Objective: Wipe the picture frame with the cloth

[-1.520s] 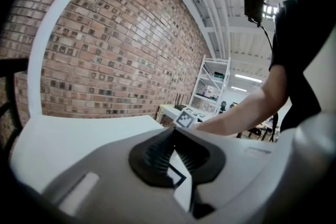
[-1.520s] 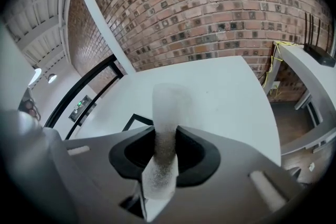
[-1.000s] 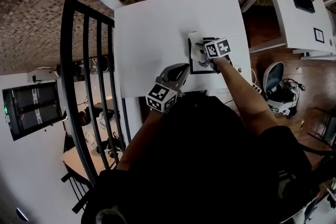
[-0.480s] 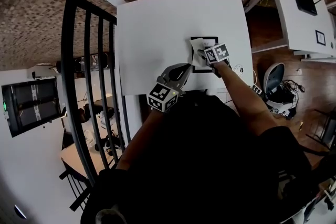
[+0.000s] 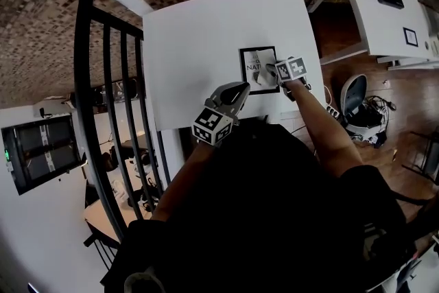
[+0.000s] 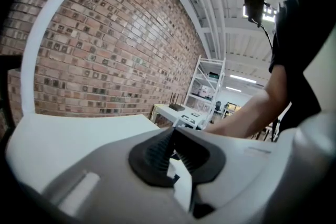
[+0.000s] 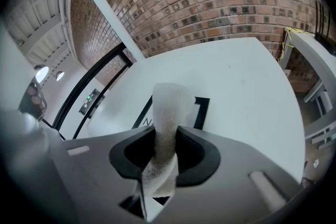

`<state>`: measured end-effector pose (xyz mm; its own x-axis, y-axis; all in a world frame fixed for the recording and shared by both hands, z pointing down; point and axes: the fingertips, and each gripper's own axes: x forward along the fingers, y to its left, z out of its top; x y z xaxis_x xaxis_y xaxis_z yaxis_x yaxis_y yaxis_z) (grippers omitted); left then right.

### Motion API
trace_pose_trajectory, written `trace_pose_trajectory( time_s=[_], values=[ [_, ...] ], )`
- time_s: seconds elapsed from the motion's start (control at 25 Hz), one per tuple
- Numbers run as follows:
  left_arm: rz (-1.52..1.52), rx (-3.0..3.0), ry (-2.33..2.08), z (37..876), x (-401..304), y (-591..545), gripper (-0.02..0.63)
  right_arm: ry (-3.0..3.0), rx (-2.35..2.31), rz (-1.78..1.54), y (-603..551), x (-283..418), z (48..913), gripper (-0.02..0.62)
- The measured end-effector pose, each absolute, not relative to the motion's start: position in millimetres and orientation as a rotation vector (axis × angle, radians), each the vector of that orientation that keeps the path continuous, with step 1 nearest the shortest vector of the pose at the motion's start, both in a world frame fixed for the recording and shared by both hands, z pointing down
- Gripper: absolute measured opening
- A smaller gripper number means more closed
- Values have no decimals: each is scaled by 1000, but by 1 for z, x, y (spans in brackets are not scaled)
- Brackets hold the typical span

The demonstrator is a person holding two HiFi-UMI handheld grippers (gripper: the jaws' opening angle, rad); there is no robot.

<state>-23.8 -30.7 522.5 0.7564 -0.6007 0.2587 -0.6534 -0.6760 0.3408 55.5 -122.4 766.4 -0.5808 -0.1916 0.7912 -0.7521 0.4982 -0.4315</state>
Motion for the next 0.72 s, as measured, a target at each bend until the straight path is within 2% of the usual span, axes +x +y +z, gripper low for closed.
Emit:
trace_pose_trajectory(
  time_s=[0.44,0.72],
  values=[
    [181,2553,-922,523,-9,-30,0,-2053,933,1078,-130,117,749,98],
    [197,2534,-960,527,-17,-32,0,-2206,749,1141,-110,41,718,98]
  ],
)
